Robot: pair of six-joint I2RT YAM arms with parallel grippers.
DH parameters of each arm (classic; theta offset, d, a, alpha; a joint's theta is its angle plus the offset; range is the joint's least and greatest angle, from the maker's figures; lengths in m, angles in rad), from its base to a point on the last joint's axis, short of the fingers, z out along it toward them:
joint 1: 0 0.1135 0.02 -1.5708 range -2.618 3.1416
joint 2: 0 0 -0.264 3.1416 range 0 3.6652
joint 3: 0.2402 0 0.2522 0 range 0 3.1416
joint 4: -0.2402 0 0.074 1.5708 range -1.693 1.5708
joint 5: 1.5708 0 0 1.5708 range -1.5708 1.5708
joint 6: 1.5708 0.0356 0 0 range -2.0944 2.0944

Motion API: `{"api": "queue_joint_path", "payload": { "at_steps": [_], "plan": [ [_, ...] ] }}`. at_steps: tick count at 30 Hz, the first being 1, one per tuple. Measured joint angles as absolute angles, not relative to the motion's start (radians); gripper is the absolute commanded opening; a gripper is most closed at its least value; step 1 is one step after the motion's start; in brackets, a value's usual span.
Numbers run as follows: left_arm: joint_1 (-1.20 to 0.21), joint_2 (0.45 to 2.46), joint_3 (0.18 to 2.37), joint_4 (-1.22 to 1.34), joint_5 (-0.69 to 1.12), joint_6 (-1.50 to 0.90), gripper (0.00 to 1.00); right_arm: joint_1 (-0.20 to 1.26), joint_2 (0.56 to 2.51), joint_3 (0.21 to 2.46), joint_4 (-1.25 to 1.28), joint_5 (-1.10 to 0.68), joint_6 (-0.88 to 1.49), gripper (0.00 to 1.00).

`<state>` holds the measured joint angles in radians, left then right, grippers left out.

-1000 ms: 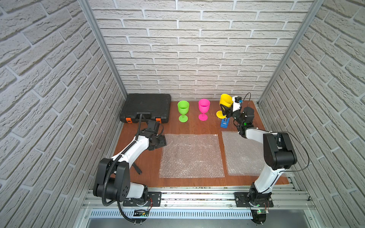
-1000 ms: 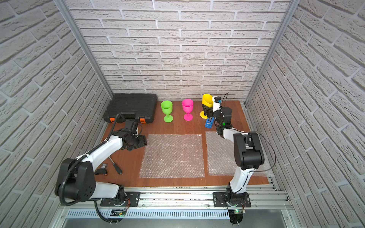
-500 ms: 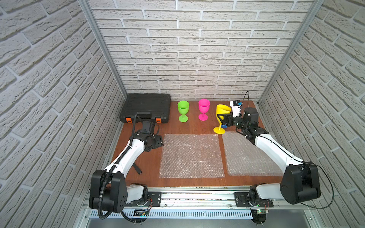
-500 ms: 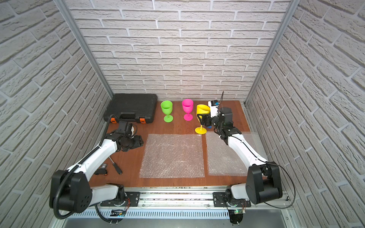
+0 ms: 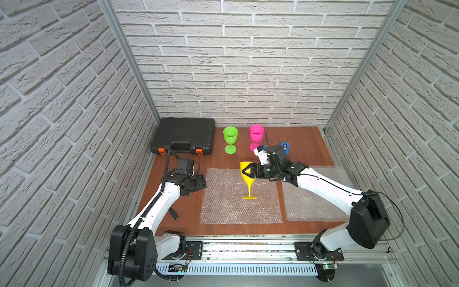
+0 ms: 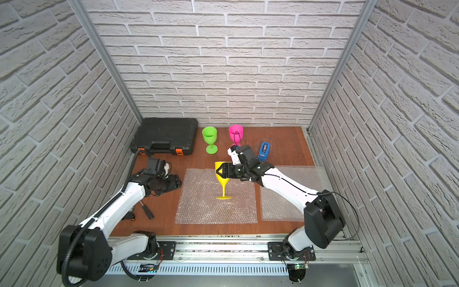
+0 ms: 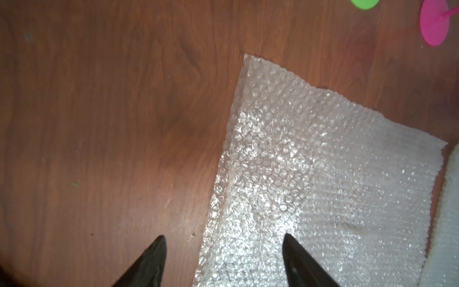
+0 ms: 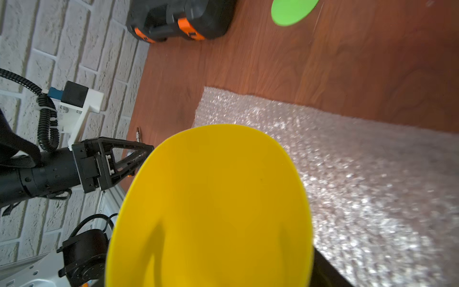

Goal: Wrap wine glasses in bubble wrap
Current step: Place the wine glass on the bubble wrap.

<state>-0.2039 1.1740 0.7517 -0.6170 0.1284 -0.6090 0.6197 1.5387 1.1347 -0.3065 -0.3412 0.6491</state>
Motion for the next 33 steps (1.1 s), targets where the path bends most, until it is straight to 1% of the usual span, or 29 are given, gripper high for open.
{"api": "queue_joint_path", "payload": {
  "at_steps": [6, 10, 13, 19, 21, 25, 28, 29, 30, 31, 33],
  "plan": [
    [-0.284, 1.182, 0.700, -0.601, 0.111, -0.675, 0.73, 0.746, 1.726, 1.301, -0.358, -0.328, 0.783, 0.73],
    [-0.292, 1.193, 0.678, -0.596, 0.088, -0.709, 0.72, 0.793, 1.862, 1.400, -0.365, -0.339, 0.862, 0.74],
    [-0.293, 1.197, 0.662, -0.595, 0.077, -0.723, 0.69, 0.816, 1.950, 1.450, -0.372, -0.344, 0.921, 0.73],
    [-0.293, 1.210, 0.643, -0.585, 0.067, -0.743, 0.63, 0.839, 2.059, 1.509, -0.394, -0.352, 1.000, 0.74],
    [-0.291, 1.220, 0.640, -0.580, 0.067, -0.746, 0.59, 0.841, 2.084, 1.523, -0.405, -0.352, 1.016, 0.75],
    [-0.263, 1.222, 0.619, -0.558, 0.081, -0.744, 0.52, 0.842, 2.112, 1.560, -0.431, -0.345, 1.019, 0.78],
    [-0.244, 1.222, 0.602, -0.548, 0.098, -0.742, 0.52, 0.842, 2.120, 1.572, -0.441, -0.337, 1.019, 0.87],
    [-0.241, 1.222, 0.599, -0.546, 0.104, -0.741, 0.52, 0.842, 2.120, 1.572, -0.446, -0.333, 1.018, 0.91],
    [-0.241, 1.224, 0.598, -0.544, 0.111, -0.740, 0.52, 0.842, 2.120, 1.572, -0.453, -0.329, 1.021, 0.98],
    [-0.241, 1.227, 0.598, -0.542, 0.118, -0.738, 0.52, 0.842, 2.120, 1.572, -0.459, -0.326, 1.020, 1.00],
    [-0.241, 1.240, 0.598, -0.531, 0.131, -0.735, 0.52, 0.842, 2.120, 1.572, -0.468, -0.314, 1.019, 1.00]
  ]
}}
